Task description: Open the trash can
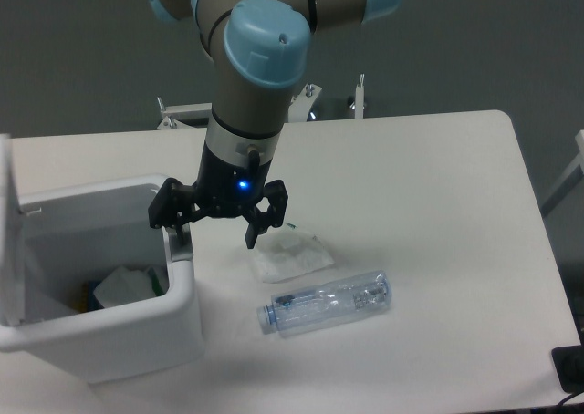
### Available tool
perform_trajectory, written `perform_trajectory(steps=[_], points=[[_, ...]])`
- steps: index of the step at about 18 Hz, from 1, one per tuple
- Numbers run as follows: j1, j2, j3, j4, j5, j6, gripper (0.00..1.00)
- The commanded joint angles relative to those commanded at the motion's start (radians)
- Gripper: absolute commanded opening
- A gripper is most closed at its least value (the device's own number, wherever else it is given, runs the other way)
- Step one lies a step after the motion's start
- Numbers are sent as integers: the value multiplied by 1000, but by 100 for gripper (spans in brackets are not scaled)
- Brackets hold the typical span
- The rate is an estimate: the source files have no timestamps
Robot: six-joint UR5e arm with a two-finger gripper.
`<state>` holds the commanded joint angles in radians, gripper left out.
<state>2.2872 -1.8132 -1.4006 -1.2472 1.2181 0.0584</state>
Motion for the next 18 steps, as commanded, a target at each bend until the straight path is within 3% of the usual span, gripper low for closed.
perform_trajectory(steps=[4,7,12,18], points=[[24,20,28,22,-80,-3,100],[51,28,43,34,-55,14,100],[129,64,38,61,78,90,100],[196,92,6,42,331,343,100]])
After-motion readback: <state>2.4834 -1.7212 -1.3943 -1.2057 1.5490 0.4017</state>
